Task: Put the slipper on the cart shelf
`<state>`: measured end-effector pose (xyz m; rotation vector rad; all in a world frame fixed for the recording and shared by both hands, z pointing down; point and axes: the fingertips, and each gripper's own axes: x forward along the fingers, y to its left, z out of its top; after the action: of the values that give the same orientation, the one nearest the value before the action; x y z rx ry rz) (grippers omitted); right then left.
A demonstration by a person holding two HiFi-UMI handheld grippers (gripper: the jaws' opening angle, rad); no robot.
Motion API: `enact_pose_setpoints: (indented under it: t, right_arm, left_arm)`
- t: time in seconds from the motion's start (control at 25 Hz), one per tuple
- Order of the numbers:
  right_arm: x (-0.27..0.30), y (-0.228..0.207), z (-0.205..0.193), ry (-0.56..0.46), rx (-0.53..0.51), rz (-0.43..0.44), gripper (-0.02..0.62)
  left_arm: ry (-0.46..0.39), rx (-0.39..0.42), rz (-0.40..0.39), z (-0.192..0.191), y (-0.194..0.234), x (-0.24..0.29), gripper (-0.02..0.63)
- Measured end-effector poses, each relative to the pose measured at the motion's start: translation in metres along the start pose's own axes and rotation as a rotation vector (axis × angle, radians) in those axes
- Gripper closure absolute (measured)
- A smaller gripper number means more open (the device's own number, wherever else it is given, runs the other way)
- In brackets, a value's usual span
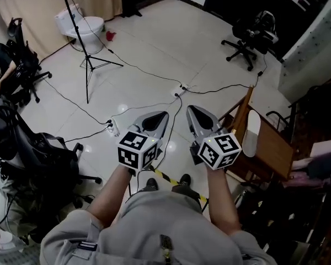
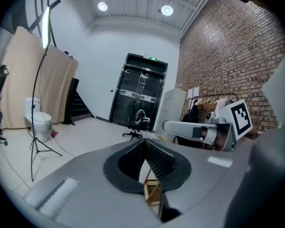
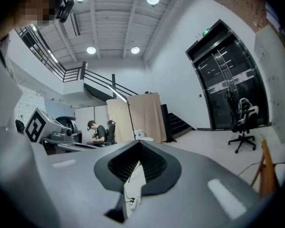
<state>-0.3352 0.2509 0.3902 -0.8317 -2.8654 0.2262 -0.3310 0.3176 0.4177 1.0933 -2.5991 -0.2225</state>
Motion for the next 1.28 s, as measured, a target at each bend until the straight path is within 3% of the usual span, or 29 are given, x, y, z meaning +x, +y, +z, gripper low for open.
enact_pose_setpoints:
  t: [0.52,1.0,1.28]
  right_arm:
    - [-0.126,-0.113,0.006,-0.028,0.045,-0.336,0.595]
    - [-0.249,-0.233,0.012,-0.061,0.096,-0.486,0.595]
    - [-0.302,-0.294,-0.001,-0.043,0.111,-0.518,0.595]
  left_arm:
    - [0.109,0.053,-0.279,-0.015,-0.119,0.095,0.598]
    - [0.175,0.089,-0.357,-0.035,-0.242,0.190,0.598]
    - [0.189,0.109,-0.365,-0.047,-0.300,0.241,0.598]
